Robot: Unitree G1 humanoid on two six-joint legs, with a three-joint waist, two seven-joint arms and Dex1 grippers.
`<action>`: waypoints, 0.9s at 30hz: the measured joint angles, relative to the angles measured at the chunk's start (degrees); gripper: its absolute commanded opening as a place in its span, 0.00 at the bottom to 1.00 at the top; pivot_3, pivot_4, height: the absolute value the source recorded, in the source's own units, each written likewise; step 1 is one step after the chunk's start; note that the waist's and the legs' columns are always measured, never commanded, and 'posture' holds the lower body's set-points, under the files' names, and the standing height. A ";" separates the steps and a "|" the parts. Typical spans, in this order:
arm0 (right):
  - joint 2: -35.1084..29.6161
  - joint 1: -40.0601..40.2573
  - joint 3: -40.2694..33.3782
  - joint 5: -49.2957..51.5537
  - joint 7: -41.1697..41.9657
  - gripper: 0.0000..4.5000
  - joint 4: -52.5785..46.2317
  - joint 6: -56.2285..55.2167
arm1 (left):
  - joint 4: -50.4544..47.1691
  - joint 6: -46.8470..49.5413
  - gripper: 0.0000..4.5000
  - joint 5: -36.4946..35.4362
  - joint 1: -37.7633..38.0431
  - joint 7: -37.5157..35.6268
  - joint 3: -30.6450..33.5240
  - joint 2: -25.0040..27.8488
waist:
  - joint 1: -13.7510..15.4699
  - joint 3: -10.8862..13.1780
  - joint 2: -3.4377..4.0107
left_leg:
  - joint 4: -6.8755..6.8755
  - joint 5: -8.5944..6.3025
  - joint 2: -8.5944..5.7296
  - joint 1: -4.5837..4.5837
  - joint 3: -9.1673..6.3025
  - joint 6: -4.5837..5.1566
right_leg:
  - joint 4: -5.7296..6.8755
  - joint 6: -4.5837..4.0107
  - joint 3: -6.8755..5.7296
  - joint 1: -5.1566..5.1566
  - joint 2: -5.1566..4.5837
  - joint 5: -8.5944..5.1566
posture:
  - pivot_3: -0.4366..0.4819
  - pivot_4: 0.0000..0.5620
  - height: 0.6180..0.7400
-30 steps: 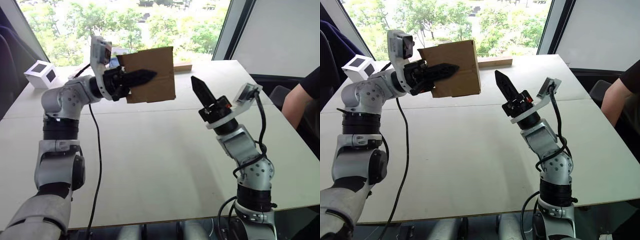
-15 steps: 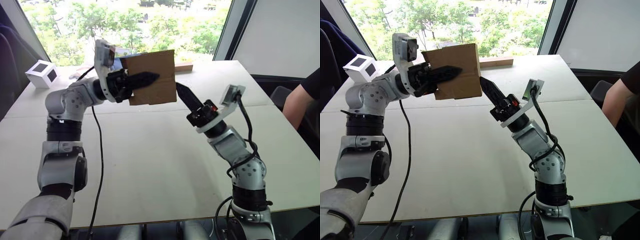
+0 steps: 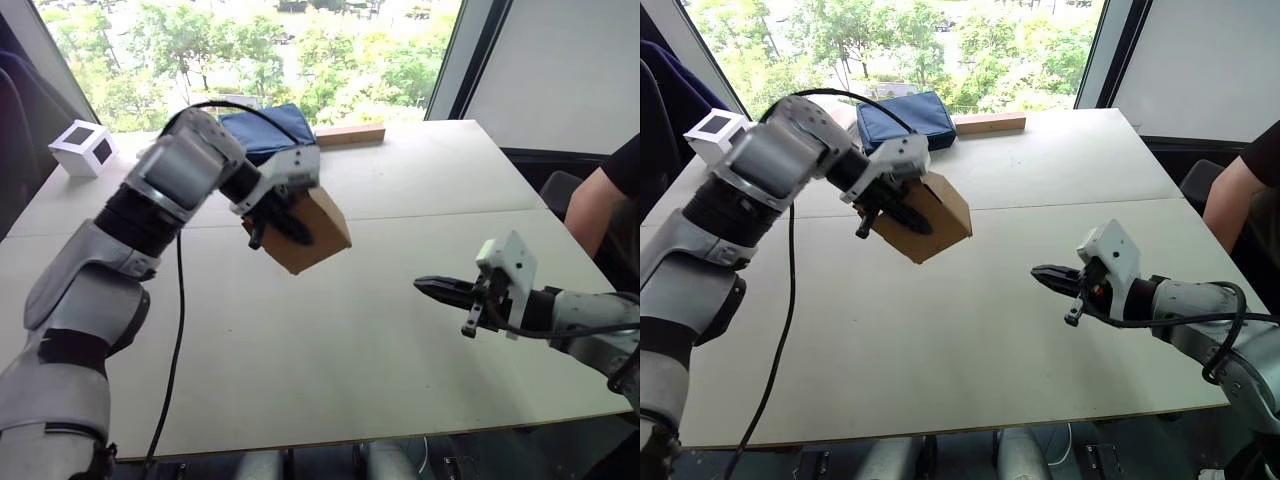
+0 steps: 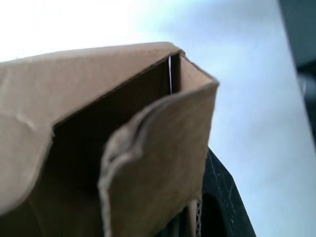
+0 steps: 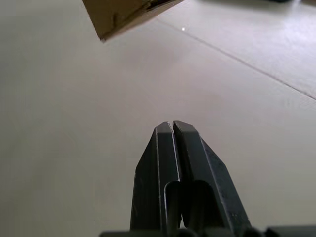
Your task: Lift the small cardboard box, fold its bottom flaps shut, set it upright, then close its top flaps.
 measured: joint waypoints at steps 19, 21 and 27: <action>13.59 0.64 13.24 -17.80 -10.60 0.00 -6.56 0.11 | -1.54 2.02 0.25 0.92 -3.58 -1.50 -19.13 -4.49 | 0.37 0.07 -0.09 | 0.34 0.00 -0.10 -0.44 -0.22 0.00 | 0.05 0.03 -0.04 -0.17 -0.06 0.02 | 0.48 0.27 0.98; 13.84 0.63 13.33 -18.61 -9.98 0.00 -6.30 -0.06 | -2.11 3.58 0.36 -1.83 -4.68 -1.49 -19.19 -4.38 | 0.31 0.07 -0.09 | 0.34 0.00 -0.10 -0.44 -0.22 0.00 | 0.05 0.03 -0.04 -0.17 -0.06 0.02 | 0.48 0.27 0.98; 13.92 1.10 13.29 -20.18 -6.33 0.00 -2.95 -1.90 | -3.11 9.76 0.36 -11.55 -11.13 -1.52 -17.85 -2.83 | 0.28 0.06 -0.08 | 0.35 0.00 -0.10 -0.38 -0.22 0.00 | 0.10 0.04 -0.04 -0.14 -0.06 0.01 | 0.48 0.27 0.98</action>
